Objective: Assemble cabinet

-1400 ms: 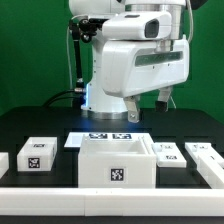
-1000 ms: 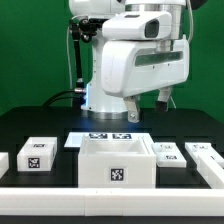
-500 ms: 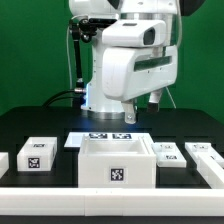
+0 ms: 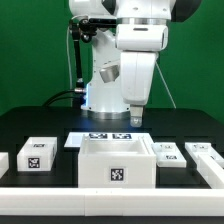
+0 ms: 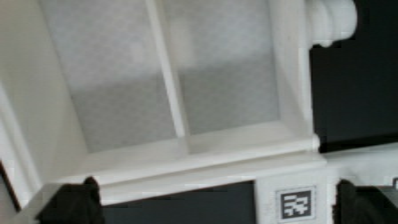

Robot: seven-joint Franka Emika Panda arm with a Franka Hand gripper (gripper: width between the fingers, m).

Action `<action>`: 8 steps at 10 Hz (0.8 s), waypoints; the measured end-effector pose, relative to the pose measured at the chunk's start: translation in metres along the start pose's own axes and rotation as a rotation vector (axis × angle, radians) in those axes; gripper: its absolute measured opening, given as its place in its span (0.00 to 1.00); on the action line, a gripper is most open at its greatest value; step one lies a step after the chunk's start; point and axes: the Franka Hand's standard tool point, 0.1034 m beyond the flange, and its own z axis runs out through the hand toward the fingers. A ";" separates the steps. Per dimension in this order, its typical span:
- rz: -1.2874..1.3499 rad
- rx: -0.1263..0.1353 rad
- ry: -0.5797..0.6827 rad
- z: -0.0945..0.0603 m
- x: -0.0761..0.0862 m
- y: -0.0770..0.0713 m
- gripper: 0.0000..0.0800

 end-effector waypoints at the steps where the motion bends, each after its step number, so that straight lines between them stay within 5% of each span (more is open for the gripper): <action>1: -0.122 -0.004 -0.011 0.006 -0.005 -0.005 0.81; 5: -0.194 0.002 -0.014 0.012 -0.011 -0.010 0.81; 8: -0.179 0.048 -0.009 0.041 -0.017 -0.027 0.81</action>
Offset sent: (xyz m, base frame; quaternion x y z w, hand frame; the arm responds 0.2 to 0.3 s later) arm 0.0000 0.0000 0.0000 0.0000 0.0000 0.0000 1.0000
